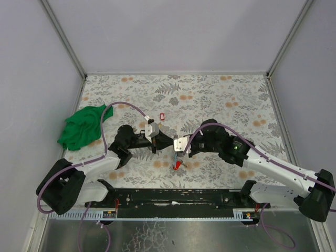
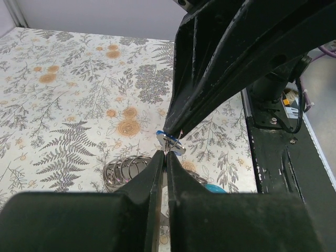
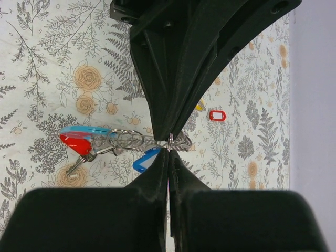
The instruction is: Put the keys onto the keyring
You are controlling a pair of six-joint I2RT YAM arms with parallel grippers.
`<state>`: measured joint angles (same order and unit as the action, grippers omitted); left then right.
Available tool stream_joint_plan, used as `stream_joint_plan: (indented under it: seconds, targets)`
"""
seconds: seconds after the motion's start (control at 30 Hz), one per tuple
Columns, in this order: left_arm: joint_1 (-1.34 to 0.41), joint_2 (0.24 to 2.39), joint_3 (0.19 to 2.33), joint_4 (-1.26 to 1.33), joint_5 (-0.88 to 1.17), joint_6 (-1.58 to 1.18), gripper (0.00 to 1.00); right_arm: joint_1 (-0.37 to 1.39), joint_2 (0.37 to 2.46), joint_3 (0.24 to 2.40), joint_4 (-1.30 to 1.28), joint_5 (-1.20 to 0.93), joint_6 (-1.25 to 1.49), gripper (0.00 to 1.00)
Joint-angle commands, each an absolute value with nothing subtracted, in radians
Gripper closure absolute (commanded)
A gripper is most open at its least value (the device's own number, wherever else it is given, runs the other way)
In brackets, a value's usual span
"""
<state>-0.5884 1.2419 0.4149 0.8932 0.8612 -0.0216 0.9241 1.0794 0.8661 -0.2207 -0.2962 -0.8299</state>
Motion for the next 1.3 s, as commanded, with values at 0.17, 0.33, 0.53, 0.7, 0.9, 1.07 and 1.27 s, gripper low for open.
stream_joint_plan:
  seconds: [0.17, 0.33, 0.53, 0.7, 0.9, 1.07, 1.27]
  targets:
    - [-0.593, 1.181, 0.364, 0.954, 0.696, -0.115, 1.00, 0.936, 0.981, 0.752, -0.125, -0.247, -0.741, 1.00]
    - [-0.594, 1.184, 0.343, 1.007, 0.629, -0.177, 1.00, 0.942, 0.952, 0.657, -0.021, -0.246, -0.683, 1.00]
    - [-0.599, 1.225, 0.293, 1.208, 0.560, -0.304, 1.00, 0.961, 0.997, 0.597, 0.122, -0.258, -0.650, 1.00]
    - [-0.619, 1.244, 0.275, 1.276, 0.501, -0.335, 1.00, 0.971, 1.031, 0.577, 0.205, -0.242, -0.646, 1.00]
    - [-0.629, 1.255, 0.248, 1.344, 0.483, -0.363, 1.00, 0.970, 1.030, 0.596, 0.211, -0.191, -0.691, 1.00]
    - [-0.629, 1.214, 0.251, 1.220, 0.508, -0.293, 0.86, 0.970, 1.006, 0.665, 0.122, -0.160, -0.757, 1.00]
    - [-0.628, 1.164, 0.272, 1.088, 0.599, -0.182, 0.71, 0.970, 1.013, 0.770, -0.016, -0.162, -0.828, 1.00]
